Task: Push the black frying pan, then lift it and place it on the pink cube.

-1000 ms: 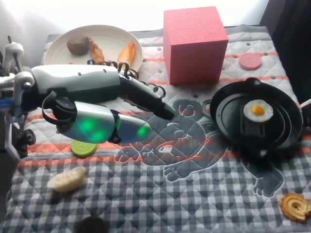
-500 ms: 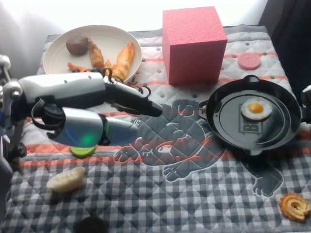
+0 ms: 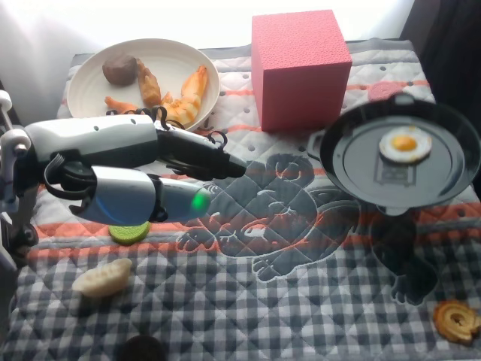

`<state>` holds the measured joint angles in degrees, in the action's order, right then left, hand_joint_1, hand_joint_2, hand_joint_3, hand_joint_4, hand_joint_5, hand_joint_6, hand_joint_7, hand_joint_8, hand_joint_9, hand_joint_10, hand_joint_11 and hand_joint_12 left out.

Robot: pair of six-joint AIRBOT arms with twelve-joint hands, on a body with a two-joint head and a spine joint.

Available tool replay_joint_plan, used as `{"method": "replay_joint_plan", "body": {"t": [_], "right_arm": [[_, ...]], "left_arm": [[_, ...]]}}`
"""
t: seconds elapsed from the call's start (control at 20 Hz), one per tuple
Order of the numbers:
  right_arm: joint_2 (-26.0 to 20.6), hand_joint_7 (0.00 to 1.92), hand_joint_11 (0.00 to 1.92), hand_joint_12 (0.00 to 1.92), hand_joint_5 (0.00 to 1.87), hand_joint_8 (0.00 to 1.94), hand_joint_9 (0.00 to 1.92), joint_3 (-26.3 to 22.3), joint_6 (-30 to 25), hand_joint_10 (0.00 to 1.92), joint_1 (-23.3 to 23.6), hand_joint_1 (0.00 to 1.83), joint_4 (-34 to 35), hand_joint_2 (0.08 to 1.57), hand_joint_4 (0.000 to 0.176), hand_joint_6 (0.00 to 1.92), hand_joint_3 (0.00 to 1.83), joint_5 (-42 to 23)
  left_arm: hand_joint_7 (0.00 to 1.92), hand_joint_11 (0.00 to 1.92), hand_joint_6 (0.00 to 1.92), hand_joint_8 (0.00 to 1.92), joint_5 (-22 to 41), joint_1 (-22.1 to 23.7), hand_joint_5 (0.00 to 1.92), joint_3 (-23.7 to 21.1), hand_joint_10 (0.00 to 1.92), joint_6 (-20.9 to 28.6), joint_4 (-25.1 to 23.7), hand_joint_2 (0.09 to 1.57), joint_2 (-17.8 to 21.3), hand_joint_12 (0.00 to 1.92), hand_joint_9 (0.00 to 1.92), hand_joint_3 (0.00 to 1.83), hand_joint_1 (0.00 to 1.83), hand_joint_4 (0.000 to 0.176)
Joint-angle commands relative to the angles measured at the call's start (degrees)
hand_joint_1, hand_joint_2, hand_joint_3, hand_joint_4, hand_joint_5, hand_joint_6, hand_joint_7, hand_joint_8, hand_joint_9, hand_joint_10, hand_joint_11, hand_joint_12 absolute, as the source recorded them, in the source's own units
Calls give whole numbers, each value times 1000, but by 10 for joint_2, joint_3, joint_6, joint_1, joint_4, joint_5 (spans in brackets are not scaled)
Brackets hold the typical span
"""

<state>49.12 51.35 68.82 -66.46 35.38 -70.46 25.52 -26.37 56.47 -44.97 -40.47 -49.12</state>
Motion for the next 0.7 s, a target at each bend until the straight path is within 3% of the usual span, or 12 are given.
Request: {"method": "replay_joint_plan", "body": {"t": [0.0,0.05,0.2,0.3,0.35,0.4,0.5,0.55,0.6,0.65], "right_arm": [[-7,1530,1681,1921,1203,1941,1672,-3,-4,1921,1,1273,-19,1378,0,1921,0,-95],[-12,1507,1667,1921,1214,1941,1653,-9,-5,1921,-1,1305,-26,1363,0,1921,0,-108],[-28,1486,1675,1921,1222,1941,1649,-16,-18,1921,-3,1383,-44,1330,0,1921,0,-131],[-35,1461,1641,1921,1176,1941,1619,-15,-22,1921,2,1379,-53,1329,0,1921,0,-137],[-37,1472,1658,1921,1175,1941,1638,-14,-22,1921,9,1341,-57,1342,0,1921,0,-136],[-39,1474,1660,1921,1174,1941,1641,-12,-22,1921,16,1333,-59,1338,0,1921,0,-133],[-40,1477,1671,1921,1156,1941,1649,2,-25,1921,44,1404,-67,1316,0,1921,0,-108],[-37,1500,1677,1921,1157,1941,1662,15,-25,1921,72,1425,-73,1305,0,1921,0,-78],[-32,1515,1685,1921,1164,1941,1672,24,-25,1921,88,1407,-75,1314,0,1921,0,-63],[-25,1527,1679,1921,1199,1941,1672,35,-25,1921,107,1429,-79,1305,0,1921,0,-45]], "left_arm": [[462,0,25,2,52,3,438,0,56,2,19,1509,6,1296,455,1,293,9],[450,0,21,0,53,1,432,-1,56,2,21,1516,6,1293,447,3,283,4],[420,0,11,3,55,-1,419,-2,55,2,24,1520,9,1271,413,0,302,12],[381,0,4,3,55,-1,384,-2,51,2,24,1547,9,1245,379,9,188,27],[433,0,26,17,55,-1,450,-2,81,2,24,1507,9,1313,424,0,364,2],[406,0,13,3,55,0,426,-2,76,2,24,1513,9,1265,401,1,303,14],[411,0,8,4,56,0,420,-3,92,2,25,1523,8,1344,408,2,280,8],[375,0,5,3,57,-1,376,-3,84,2,25,1539,8,1283,373,8,199,21],[415,0,21,18,57,-1,411,-3,109,2,25,1538,8,1354,410,4,219,9],[400,0,13,9,57,-1,394,-3,107,2,25,1546,8,1318,386,5,190,27]]}}
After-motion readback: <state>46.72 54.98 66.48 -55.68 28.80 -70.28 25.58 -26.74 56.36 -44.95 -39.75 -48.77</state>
